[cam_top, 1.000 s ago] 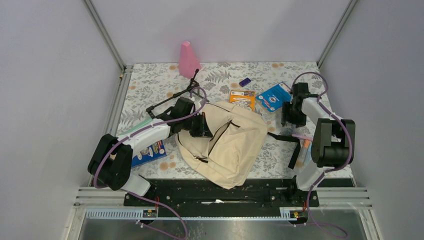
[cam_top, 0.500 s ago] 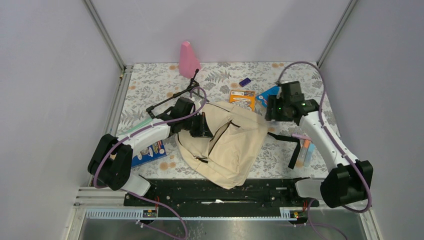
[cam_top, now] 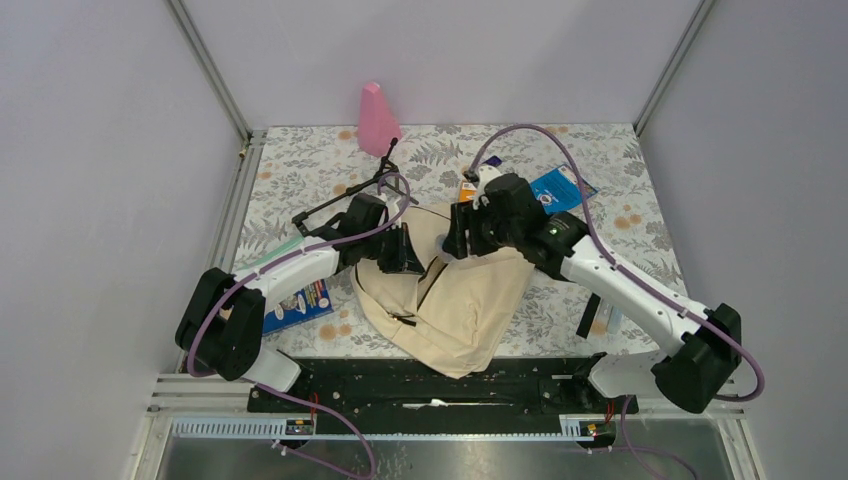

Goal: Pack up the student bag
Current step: Place the stationery in the student bag.

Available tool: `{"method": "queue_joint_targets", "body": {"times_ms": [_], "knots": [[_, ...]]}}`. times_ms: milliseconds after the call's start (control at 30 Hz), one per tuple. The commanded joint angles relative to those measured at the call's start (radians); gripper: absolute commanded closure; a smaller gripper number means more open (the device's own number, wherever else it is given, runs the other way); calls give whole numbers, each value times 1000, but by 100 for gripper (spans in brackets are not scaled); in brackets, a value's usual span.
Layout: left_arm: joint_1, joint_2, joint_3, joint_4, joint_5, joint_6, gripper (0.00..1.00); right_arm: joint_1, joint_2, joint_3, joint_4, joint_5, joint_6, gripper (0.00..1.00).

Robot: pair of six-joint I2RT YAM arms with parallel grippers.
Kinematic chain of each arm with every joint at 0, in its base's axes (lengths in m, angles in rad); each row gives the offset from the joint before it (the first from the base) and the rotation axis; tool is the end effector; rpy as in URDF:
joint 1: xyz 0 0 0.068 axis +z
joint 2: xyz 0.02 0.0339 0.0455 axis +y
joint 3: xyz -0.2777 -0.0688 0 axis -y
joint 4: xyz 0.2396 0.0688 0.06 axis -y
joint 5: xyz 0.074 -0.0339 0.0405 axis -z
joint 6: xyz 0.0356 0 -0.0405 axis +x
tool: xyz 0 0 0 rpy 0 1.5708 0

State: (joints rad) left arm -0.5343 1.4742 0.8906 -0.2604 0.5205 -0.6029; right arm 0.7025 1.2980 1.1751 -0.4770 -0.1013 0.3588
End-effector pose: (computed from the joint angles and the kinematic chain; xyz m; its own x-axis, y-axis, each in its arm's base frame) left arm 0.2457 -0.1659 0.2296 -0.9415 -0.0145 -0.3366 0.2335 0.6922 -0.6829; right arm 0.2119 0.1841 0.3493 -0.6515 -0.0939 -0.7528 -0.5102 0.7886 0.3433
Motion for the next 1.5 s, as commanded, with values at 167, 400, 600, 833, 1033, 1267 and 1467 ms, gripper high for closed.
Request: {"method": "queue_joint_targets", "body": {"times_ms": [167,400,600,833,1033,1267,1467], "knots": [[8,-12,28,38,9,-5,100,109,172,110,187,3,-61,46],[38,-17,9,68,18,-30,100,138,249,35,319,28,-104,46],[46,-24,7,71,12,-31,100,143,298,-37,394,64,-138,47],[78,-37,-2,81,14,-41,100,153,263,-128,379,96,-126,48],[80,-28,-3,93,30,-50,100,154,275,-111,324,97,-162,47],[80,-26,-1,91,33,-47,100,165,324,7,132,37,-311,45],[80,-30,-2,93,39,-47,100,184,391,100,-64,-21,-436,41]]}}
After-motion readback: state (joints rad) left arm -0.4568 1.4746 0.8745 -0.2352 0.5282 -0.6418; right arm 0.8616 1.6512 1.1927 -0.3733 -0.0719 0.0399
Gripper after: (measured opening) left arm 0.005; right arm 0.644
